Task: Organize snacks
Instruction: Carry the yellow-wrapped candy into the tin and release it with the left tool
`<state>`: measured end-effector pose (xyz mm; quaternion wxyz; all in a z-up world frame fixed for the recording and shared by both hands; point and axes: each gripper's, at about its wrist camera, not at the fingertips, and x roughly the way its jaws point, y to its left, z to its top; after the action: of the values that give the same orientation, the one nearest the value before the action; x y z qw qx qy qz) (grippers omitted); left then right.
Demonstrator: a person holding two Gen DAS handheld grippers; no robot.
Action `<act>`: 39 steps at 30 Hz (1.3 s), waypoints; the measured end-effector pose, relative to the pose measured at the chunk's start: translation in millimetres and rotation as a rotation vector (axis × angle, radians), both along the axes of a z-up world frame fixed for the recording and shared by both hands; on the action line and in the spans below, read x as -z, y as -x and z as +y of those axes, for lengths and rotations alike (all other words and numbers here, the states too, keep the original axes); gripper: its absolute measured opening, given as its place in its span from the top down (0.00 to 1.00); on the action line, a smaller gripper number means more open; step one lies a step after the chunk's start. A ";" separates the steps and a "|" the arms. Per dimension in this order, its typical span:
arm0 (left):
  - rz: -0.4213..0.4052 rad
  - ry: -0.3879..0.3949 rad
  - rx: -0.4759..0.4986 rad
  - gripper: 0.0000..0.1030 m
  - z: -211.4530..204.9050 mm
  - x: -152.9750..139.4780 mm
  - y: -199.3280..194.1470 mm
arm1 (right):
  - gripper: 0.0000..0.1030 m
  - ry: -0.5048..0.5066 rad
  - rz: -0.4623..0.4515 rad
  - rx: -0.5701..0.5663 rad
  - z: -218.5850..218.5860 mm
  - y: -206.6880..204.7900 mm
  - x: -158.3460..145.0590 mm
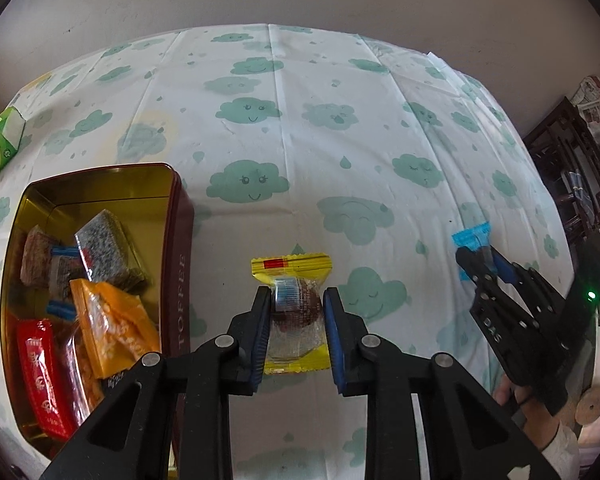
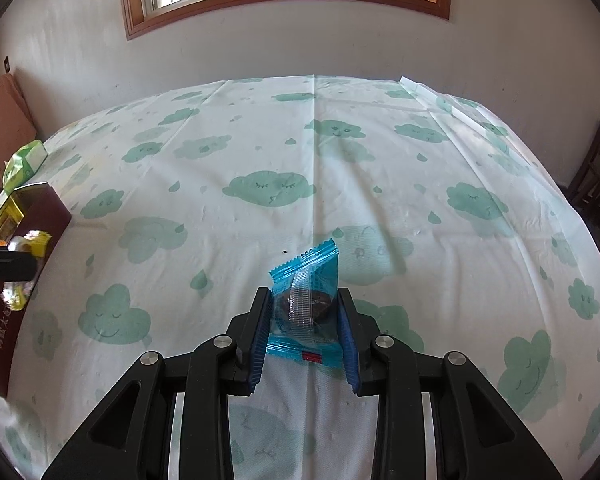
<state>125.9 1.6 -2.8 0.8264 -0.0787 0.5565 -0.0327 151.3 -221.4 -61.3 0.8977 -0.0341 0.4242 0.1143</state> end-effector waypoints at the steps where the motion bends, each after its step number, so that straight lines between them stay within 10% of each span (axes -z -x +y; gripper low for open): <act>1: -0.002 -0.002 0.000 0.78 0.7 -2.1 1.8 | 0.67 0.006 -0.001 0.000 1.2 0.2 0.0; 39: -0.077 -0.086 -0.080 0.78 83.4 -56.7 31.1 | 0.67 0.022 -0.003 0.000 4.0 0.4 -0.2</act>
<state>94.8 85.0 53.9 0.8504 -0.0641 0.5218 0.0212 150.9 -217.4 -61.2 0.8979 -0.0440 0.4240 0.1095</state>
